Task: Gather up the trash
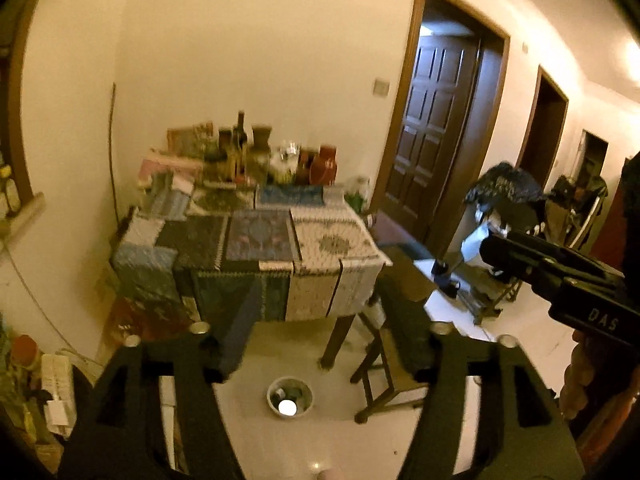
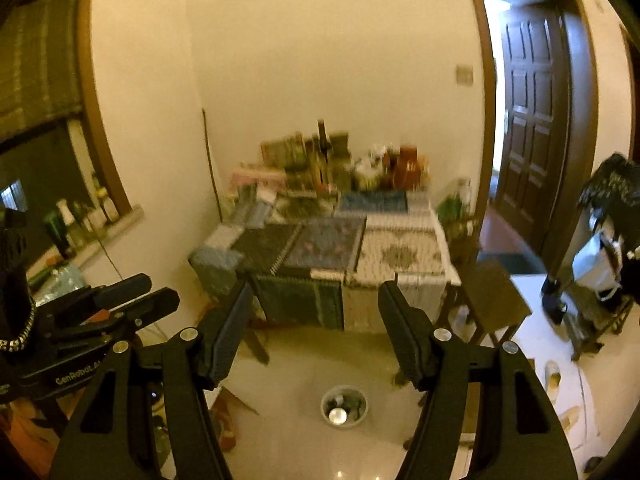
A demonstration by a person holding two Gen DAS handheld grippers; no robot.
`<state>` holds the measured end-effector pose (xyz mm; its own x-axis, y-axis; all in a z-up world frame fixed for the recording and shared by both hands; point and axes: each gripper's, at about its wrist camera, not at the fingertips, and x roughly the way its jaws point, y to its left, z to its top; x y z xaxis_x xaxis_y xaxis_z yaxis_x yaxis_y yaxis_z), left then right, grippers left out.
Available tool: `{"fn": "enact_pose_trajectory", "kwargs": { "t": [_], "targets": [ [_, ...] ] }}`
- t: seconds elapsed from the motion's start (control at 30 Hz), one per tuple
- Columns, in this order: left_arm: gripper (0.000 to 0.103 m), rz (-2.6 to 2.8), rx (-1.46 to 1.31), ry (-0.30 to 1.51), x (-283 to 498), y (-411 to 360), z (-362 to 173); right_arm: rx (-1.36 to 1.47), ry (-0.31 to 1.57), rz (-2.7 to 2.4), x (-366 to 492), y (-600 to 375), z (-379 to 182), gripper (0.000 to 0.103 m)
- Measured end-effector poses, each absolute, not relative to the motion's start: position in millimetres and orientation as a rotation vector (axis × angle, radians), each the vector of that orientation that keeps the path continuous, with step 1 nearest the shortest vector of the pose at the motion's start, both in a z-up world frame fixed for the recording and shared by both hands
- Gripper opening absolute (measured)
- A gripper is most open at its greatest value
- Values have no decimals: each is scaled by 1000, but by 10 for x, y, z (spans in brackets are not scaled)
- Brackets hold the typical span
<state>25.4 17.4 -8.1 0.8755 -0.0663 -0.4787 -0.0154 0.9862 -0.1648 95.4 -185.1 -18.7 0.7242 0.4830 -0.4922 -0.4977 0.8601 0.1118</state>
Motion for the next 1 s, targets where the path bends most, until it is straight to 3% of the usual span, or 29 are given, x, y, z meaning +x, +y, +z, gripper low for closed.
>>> {"fn": "enact_pose_trajectory", "kwargs": {
  "t": [0.03, 0.1, 0.23, 1.0],
  "targets": [
    [73, -26, -167, 486, 144, 186, -24, -32, 521, 540, 897, -1843, -170, 68],
    [91, -27, -169, 459, -63, 208, 72, -39, 486, 535, 745, -1827, -119, 75],
    [95, -13, -169, 411, -361, 242, 174, -43, 428, 526, 526, -1836, -70, 96],
    [95, -10, -160, 390, -732, 214, 212, -51, 418, 515, 152, -1939, -46, 96]
  ]
}}
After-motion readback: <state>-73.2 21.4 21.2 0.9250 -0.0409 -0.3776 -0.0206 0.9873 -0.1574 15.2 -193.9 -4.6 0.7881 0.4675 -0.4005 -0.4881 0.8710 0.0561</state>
